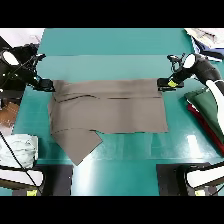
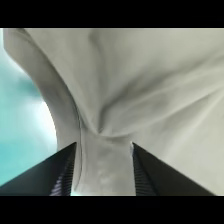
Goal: Fold the shirts.
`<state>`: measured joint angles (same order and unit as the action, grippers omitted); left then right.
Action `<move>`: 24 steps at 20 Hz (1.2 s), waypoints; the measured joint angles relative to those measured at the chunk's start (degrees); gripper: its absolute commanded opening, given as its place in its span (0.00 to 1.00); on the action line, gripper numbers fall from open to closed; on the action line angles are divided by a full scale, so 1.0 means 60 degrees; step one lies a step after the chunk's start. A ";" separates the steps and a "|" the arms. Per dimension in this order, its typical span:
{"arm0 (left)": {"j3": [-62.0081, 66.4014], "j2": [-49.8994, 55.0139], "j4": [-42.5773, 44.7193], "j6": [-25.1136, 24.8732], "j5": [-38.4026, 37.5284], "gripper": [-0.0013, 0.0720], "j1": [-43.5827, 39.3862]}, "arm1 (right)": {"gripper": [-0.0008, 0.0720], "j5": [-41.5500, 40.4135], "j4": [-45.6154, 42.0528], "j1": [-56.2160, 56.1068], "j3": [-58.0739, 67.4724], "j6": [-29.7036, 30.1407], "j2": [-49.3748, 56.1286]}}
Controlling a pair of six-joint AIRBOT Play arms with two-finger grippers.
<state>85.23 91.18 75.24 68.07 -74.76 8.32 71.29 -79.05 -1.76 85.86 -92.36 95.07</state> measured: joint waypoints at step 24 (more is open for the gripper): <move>-0.9216 -0.6783 -0.0597 0.3286 -0.0525 0.60 -0.0015 | 0.44 0.0630 0.1253 0.0991 -0.0040 0.0754 -0.1796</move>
<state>29.93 50.48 71.66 87.79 -77.91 8.23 75.07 -71.53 4.19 85.62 -87.83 84.29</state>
